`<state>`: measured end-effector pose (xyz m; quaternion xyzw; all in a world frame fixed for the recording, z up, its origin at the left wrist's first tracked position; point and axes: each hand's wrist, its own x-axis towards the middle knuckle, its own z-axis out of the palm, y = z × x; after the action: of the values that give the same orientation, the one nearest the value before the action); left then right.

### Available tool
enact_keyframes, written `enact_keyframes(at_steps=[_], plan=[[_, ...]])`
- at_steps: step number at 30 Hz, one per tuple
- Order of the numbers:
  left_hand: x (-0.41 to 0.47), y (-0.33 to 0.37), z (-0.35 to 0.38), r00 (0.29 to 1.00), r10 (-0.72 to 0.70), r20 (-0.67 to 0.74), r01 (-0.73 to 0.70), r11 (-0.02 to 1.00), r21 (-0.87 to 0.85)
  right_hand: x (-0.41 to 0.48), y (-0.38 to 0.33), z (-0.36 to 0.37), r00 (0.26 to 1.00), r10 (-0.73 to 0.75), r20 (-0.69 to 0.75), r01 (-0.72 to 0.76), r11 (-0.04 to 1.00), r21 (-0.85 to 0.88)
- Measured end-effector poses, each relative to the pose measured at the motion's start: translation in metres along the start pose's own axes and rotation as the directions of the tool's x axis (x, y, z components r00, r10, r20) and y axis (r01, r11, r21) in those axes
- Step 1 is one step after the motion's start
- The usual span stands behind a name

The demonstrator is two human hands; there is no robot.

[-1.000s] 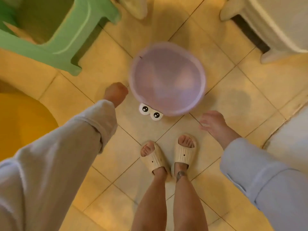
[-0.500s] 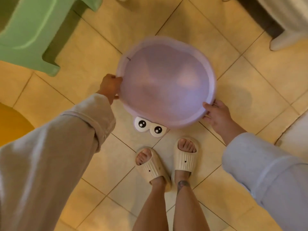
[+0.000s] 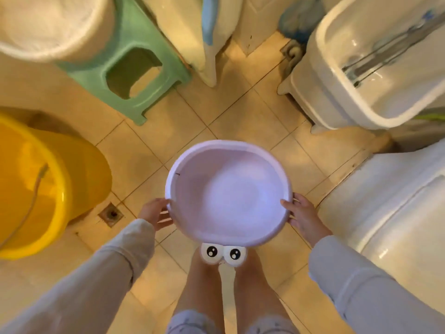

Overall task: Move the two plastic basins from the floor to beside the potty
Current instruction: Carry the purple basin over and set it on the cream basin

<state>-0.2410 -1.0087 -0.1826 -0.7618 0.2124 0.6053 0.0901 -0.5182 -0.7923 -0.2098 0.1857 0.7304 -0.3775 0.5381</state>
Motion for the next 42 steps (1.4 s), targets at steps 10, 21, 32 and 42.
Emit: enact_keyframes(at_steps=[10,21,32,42], plan=[[-0.146,0.007,-0.022,0.983,0.181,-0.008,-0.177,0.949,-0.262,-0.137,-0.066,-0.035,0.985,-0.166,0.054,0.163,0.986,0.045],[-0.177,0.03,-0.022,0.931,0.361,0.055,-0.334,0.902,-0.273,-0.202,-0.062,-0.048,0.954,-0.295,-0.061,0.301,0.932,0.203],[-0.196,0.05,-0.012,0.87,0.376,0.319,-0.438,0.887,0.149,-0.264,0.073,-0.033,0.932,-0.139,-0.334,0.31,0.781,0.541],[-0.22,-0.016,0.073,0.795,0.201,0.573,-0.56,0.606,0.565,-0.339,0.24,-0.02,0.834,0.188,-0.518,0.387,0.469,0.794]])
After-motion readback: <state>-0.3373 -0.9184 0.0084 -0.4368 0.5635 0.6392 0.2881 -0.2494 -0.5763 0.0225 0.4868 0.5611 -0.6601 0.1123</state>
